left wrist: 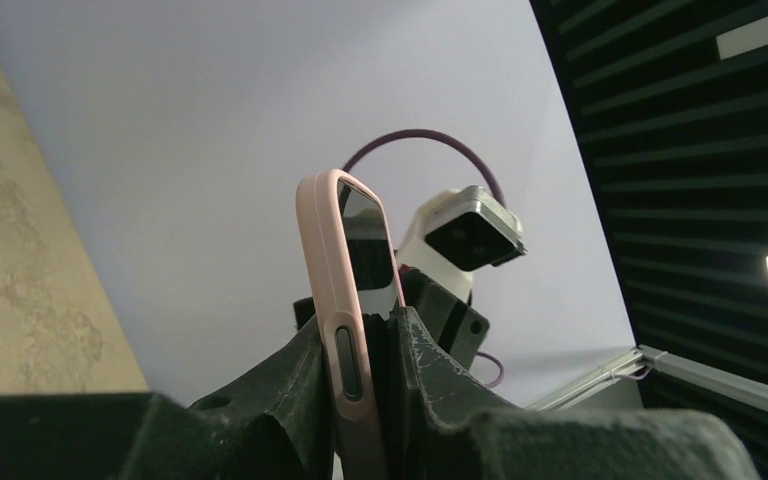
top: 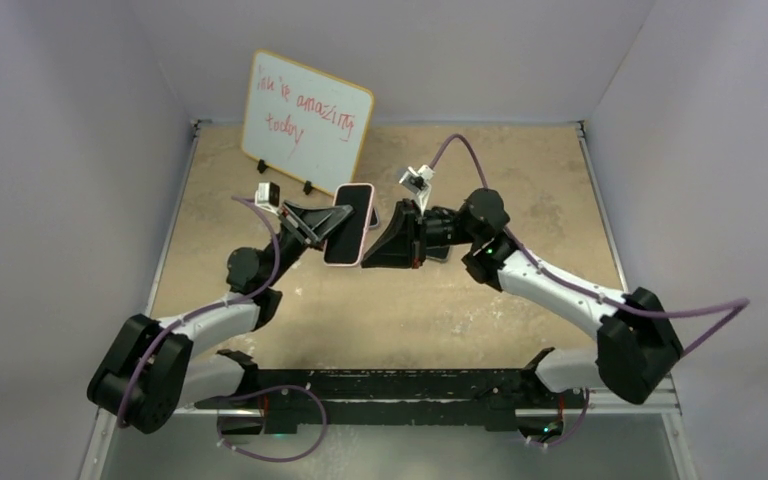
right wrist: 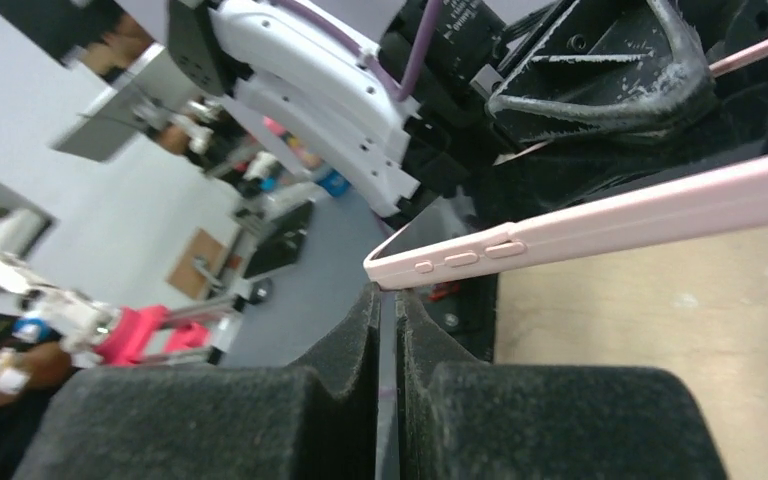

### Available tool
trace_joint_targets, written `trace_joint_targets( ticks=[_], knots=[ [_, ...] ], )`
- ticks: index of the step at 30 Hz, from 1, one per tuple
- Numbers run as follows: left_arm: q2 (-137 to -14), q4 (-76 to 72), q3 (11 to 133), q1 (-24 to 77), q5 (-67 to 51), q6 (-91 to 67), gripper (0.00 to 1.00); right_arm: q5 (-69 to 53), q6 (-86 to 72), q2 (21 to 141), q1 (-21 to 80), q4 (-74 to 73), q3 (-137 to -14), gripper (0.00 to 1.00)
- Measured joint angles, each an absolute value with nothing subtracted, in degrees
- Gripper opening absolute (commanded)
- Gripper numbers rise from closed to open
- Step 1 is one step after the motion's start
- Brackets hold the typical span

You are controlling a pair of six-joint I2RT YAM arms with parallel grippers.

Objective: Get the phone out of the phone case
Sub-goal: Remove the phone case from the phone.

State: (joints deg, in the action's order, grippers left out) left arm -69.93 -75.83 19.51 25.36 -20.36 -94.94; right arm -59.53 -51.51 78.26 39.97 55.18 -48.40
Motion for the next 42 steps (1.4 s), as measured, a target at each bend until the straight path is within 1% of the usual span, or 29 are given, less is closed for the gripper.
trace_joint_targets(
  ticks=[1,3,6,9,15,18,26,30,37,42],
  knots=[
    [-69.30,-74.72,19.51,25.41,-20.36,-94.78,0.00,-59.00,-47.00,76.79,40.34,49.56,-49.32,0.09],
    [-67.94,-72.27,19.51,25.45,-20.08,-94.15,0.00,-56.55,-39.53,74.02,40.97,39.75,-50.81,0.21],
    [-66.63,-69.89,19.44,25.50,-19.05,-92.18,0.00,-52.40,-34.74,71.33,41.71,31.94,-50.87,0.32],
    [-66.65,-68.82,18.98,25.50,-17.69,-90.39,0.00,-47.09,-32.69,69.01,42.46,25.65,-50.46,0.46],
    [-67.66,-67.59,17.54,25.52,-16.99,-87.72,0.00,-38.50,-34.04,65.84,43.86,21.19,-47.72,0.57],
    [-67.64,-67.13,16.80,25.52,-16.80,-85.82,0.00,-35.09,-35.55,65.21,43.94,21.93,-47.31,0.60],
    [-67.02,-61.80,13.96,25.91,-17.08,-82.89,0.00,-25.61,-41.67,63.75,43.99,33.58,-44.14,0.61],
    [-65.71,-61.91,13.80,25.91,-16.71,-82.91,0.00,-21.12,-43.51,64.86,44.14,34.13,-41.32,0.63],
    [-62.41,-62.00,11.09,25.91,-12.32,-83.99,0.00,-11.44,-46.89,60.60,44.34,34.06,-35.18,0.66],
    [-61.39,-62.35,10.39,25.91,-8.58,-86.50,0.00,-9.26,-50.78,63.44,47.66,39.99,-32.45,0.67]
  ],
)
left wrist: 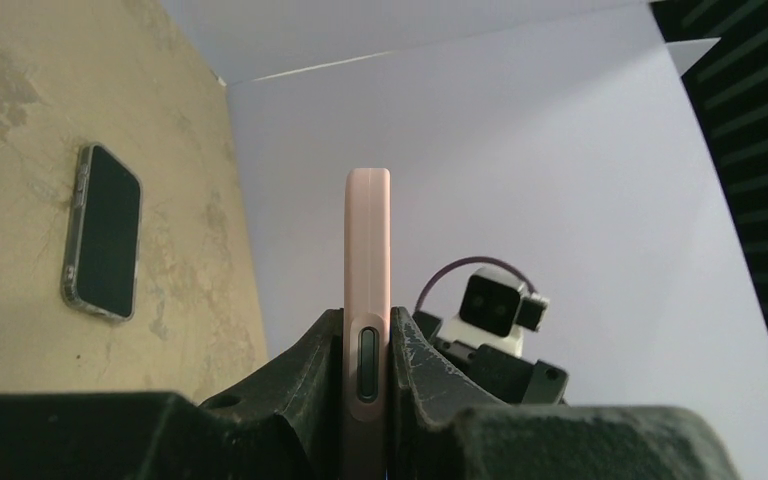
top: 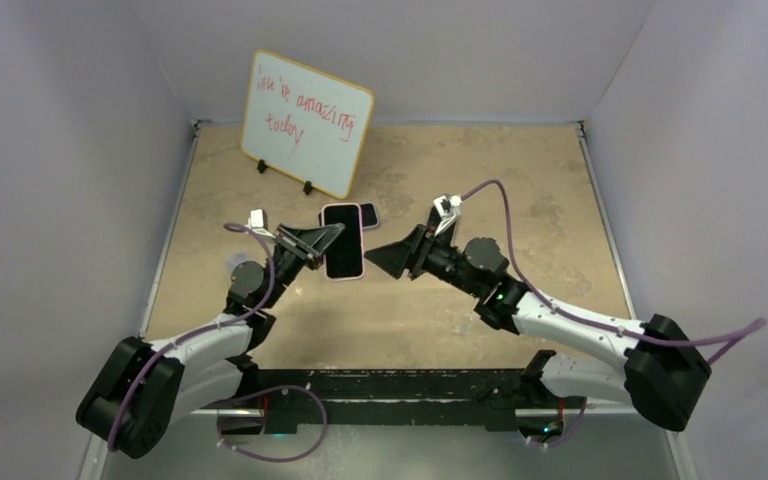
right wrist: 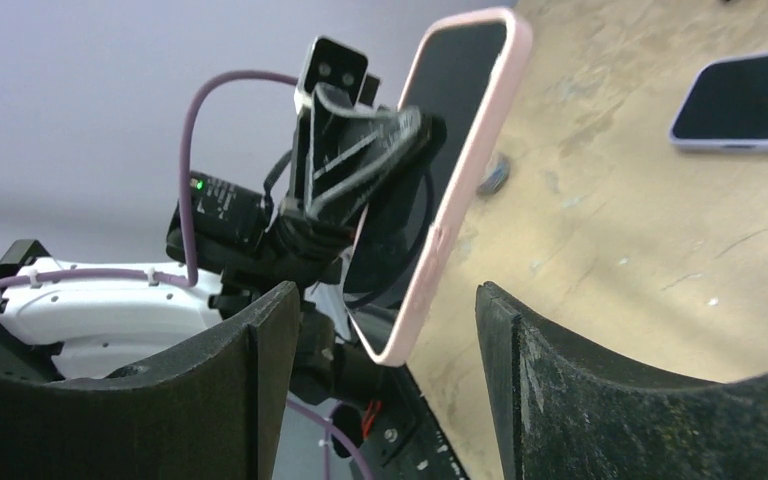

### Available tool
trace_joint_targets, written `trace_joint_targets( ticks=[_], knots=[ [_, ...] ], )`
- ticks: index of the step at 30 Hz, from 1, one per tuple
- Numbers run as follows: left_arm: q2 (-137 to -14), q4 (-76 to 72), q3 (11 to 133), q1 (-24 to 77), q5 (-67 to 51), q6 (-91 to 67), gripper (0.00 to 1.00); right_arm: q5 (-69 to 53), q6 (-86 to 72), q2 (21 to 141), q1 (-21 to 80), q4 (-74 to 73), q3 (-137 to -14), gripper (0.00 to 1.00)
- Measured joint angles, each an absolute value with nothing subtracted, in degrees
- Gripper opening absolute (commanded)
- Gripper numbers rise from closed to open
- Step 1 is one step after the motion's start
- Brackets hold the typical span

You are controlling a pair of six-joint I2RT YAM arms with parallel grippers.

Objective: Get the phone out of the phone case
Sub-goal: Remove the phone case from the phone.

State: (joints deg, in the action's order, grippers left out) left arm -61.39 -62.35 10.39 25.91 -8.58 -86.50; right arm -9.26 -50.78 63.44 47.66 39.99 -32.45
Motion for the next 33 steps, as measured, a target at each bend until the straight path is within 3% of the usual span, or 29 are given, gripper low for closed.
trace_joint_targets(
  ticks=[11,20,33],
  knots=[
    [-52.25,-58.89,10.37,25.93,-2.15,-88.82,0.00,-8.19,-52.34,72.12,54.89,53.52,-30.85,0.60],
    [-50.87,-56.10,10.37,25.93,0.47,-89.41,0.00,-7.60,-46.96,79.29,60.84,63.20,-31.03,0.59],
    [-49.21,-54.81,10.37,26.06,1.30,-92.42,0.00,-3.14,-42.37,85.60,62.41,69.54,-35.16,0.50]
  ],
)
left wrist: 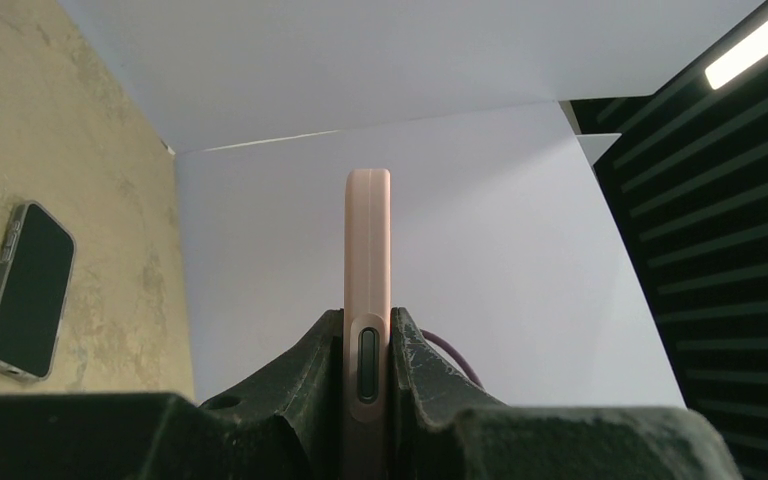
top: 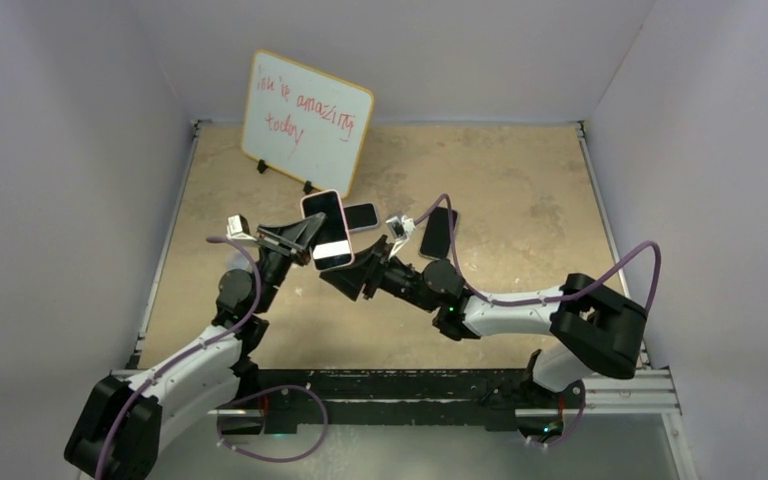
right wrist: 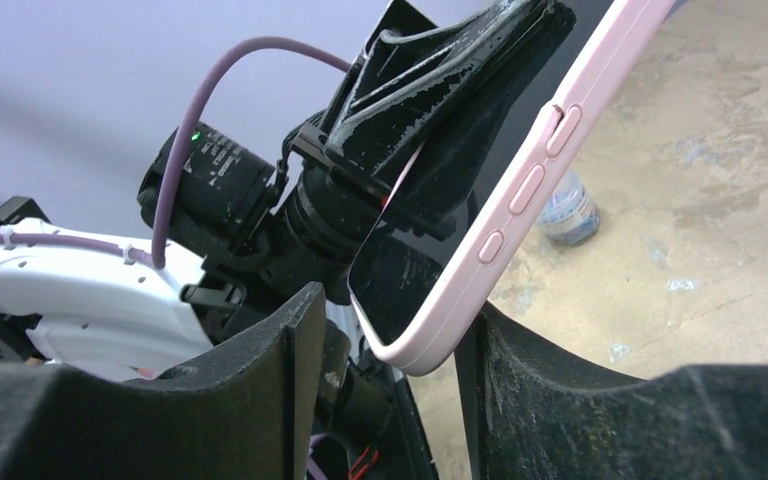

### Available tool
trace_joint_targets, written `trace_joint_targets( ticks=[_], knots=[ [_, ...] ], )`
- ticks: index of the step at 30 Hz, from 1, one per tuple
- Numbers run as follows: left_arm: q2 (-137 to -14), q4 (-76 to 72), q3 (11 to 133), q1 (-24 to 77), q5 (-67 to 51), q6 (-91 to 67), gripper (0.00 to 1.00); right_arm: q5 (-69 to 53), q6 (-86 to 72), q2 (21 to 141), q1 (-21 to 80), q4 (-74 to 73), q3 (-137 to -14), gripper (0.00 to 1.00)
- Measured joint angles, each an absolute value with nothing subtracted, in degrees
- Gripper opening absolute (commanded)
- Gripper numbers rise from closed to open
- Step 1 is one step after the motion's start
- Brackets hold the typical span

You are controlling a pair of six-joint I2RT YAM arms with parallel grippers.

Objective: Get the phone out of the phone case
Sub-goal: Remove the phone case from the phone.

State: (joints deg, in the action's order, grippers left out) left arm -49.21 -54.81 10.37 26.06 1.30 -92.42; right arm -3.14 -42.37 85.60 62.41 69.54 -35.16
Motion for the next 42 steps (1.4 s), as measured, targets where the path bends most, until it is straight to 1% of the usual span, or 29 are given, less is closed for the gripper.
trace_joint_targets(
  ticks=[16,20,24,25,32,37,42],
  knots=[
    [-48.29,-54.76,10.37,27.66,3.62,-93.03,0.00,-1.65,-40.03,88.16,63.61,71.53,-36.75,0.33],
    [-48.29,-55.16,10.37,28.23,4.38,-93.47,0.00,-0.80,-40.23,88.16,64.01,72.12,-36.75,0.21],
    [-48.25,-55.88,10.37,28.91,4.56,-94.21,0.00,-0.49,-40.53,88.16,64.55,73.01,-36.75,0.02],
    [-48.16,-55.99,10.37,28.99,4.67,-94.32,0.00,-0.38,-40.21,88.16,64.60,73.14,-36.75,0.00],
    [-45.87,-52.77,10.37,29.08,4.64,-95.09,0.00,0.51,-34.68,87.20,65.30,71.53,-36.75,0.00],
    [-44.49,-49.01,11.55,29.39,3.42,-95.31,0.00,-0.80,-25.54,85.01,65.63,68.71,-36.40,0.00],
    [-46.41,-47.64,13.28,29.71,0.08,-95.29,0.00,-2.76,-15.73,82.65,65.52,67.66,-34.46,0.00]
  ],
)
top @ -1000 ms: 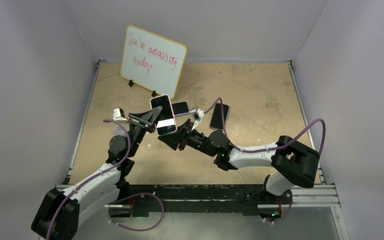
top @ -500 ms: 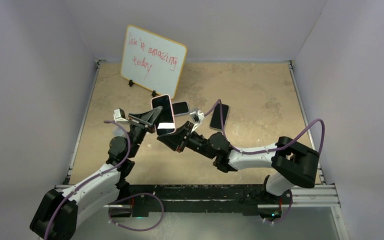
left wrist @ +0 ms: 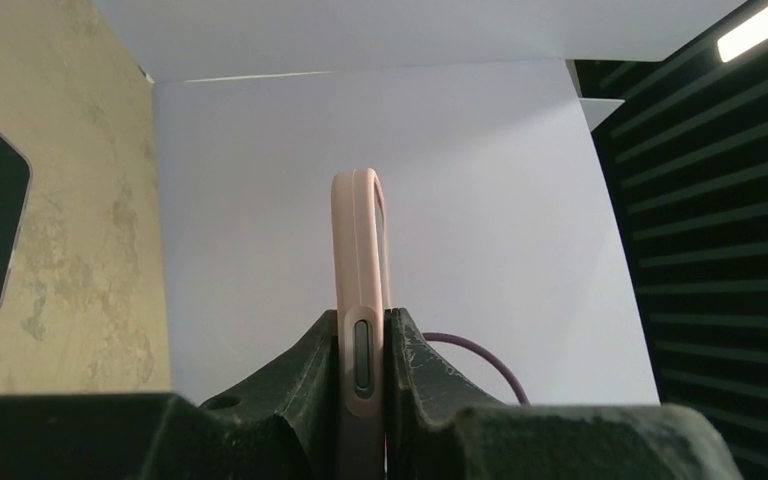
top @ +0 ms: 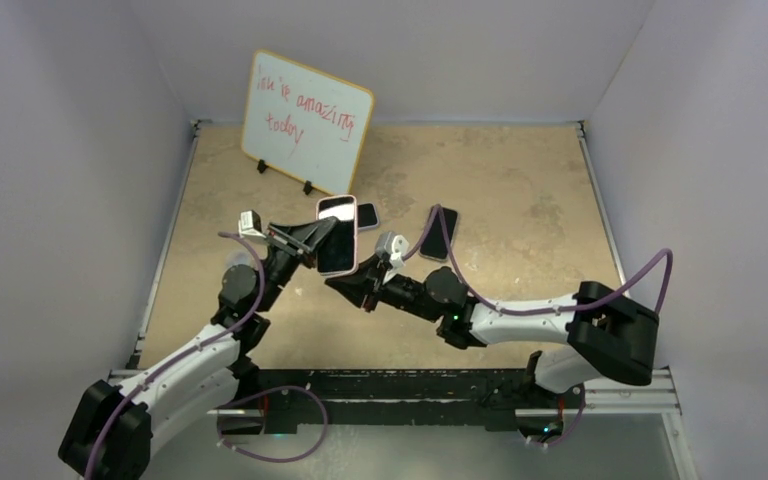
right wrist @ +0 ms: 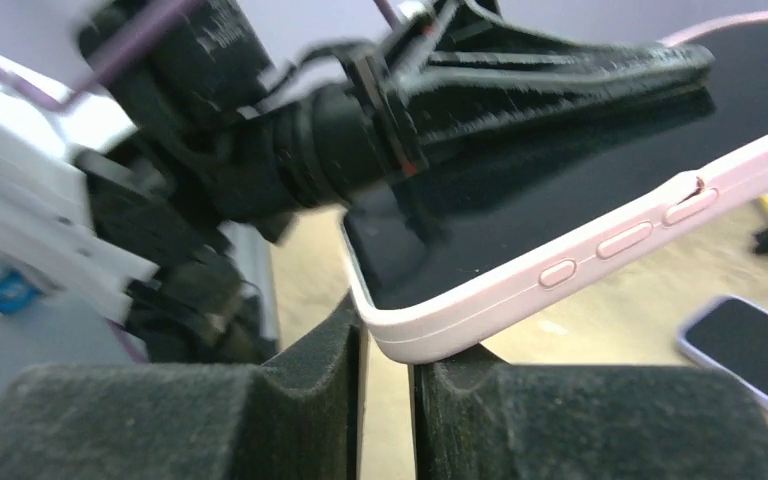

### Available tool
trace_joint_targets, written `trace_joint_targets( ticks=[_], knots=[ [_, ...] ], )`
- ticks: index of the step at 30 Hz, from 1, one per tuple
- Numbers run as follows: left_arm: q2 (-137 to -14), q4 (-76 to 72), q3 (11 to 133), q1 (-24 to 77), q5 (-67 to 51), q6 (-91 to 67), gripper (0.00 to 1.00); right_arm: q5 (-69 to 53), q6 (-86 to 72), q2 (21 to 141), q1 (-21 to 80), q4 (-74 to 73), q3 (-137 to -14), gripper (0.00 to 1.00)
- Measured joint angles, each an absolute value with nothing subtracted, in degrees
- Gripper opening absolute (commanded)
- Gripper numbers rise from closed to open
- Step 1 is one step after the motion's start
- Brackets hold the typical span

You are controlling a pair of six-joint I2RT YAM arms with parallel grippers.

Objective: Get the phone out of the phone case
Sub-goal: Remove the phone case from the phone.

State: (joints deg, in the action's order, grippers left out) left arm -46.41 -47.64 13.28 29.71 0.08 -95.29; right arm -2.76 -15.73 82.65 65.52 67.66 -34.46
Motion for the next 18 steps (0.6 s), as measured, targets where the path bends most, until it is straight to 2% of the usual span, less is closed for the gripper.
trace_joint_targets(
  ticks=[9,12,18],
  knots=[
    [-47.07,-43.05,14.02,29.43,-1.93,-92.64,0.00,2.15,-3.97,80.14,64.27,60.73,-32.08,0.01],
    [-46.06,-41.06,14.02,29.43,-2.35,-90.80,0.00,4.54,-3.33,77.65,63.77,58.67,-31.00,0.12],
    [-45.06,-42.41,14.02,29.45,-2.22,-89.38,0.00,3.90,-6.59,71.96,63.18,55.99,-30.50,0.45]
  ],
)
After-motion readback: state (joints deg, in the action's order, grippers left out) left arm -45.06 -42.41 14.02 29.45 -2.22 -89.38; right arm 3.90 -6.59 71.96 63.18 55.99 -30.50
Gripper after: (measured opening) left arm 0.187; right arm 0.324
